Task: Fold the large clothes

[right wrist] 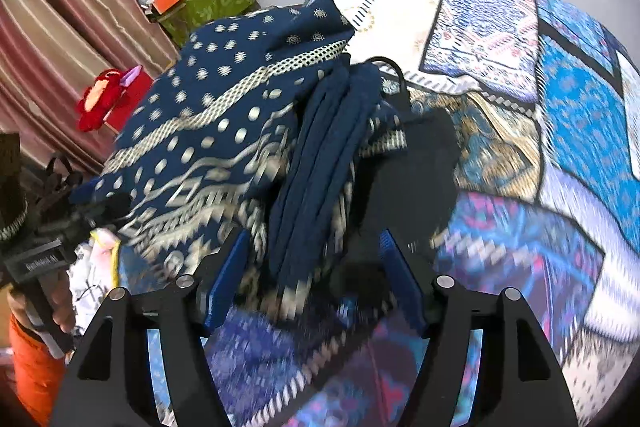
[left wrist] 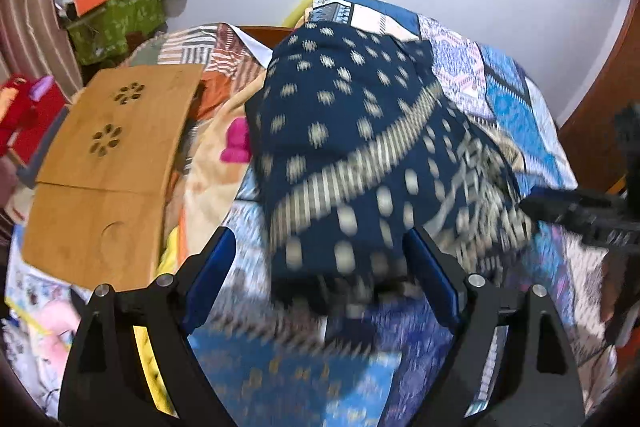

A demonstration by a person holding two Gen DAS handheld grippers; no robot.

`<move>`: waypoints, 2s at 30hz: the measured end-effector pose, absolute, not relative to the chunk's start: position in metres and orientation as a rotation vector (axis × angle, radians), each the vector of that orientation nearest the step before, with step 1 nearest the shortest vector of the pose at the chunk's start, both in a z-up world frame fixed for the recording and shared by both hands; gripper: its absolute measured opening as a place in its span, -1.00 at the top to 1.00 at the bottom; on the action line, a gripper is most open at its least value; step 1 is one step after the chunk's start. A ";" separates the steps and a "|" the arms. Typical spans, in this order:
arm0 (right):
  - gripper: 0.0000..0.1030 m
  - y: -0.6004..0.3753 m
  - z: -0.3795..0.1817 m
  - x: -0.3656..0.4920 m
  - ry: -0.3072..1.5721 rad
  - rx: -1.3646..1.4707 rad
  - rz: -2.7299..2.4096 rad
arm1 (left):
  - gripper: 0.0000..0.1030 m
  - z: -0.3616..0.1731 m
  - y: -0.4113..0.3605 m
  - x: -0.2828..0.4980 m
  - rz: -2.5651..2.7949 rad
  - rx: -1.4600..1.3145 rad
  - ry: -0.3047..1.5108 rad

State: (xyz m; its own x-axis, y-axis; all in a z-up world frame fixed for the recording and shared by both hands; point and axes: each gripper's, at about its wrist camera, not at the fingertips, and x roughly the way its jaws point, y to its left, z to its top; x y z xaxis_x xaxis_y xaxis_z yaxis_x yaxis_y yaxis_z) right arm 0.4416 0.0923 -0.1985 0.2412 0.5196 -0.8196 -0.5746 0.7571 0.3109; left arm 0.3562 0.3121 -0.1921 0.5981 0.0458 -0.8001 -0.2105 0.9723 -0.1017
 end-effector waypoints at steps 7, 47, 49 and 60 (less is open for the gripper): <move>-0.25 0.072 -0.144 0.400 0.995 0.026 0.767 | -0.68 -0.137 0.273 0.293 0.201 -0.072 0.790; -1.00 -0.009 0.026 0.121 0.159 0.001 0.642 | -0.99 0.020 0.132 0.028 0.245 -0.088 0.089; -1.00 -0.010 0.023 0.119 0.161 -0.004 0.640 | -0.99 0.019 0.130 0.028 0.248 -0.088 0.093; -1.00 -0.008 0.017 0.119 0.195 -0.020 0.637 | -0.99 0.010 0.128 0.033 0.265 -0.082 0.115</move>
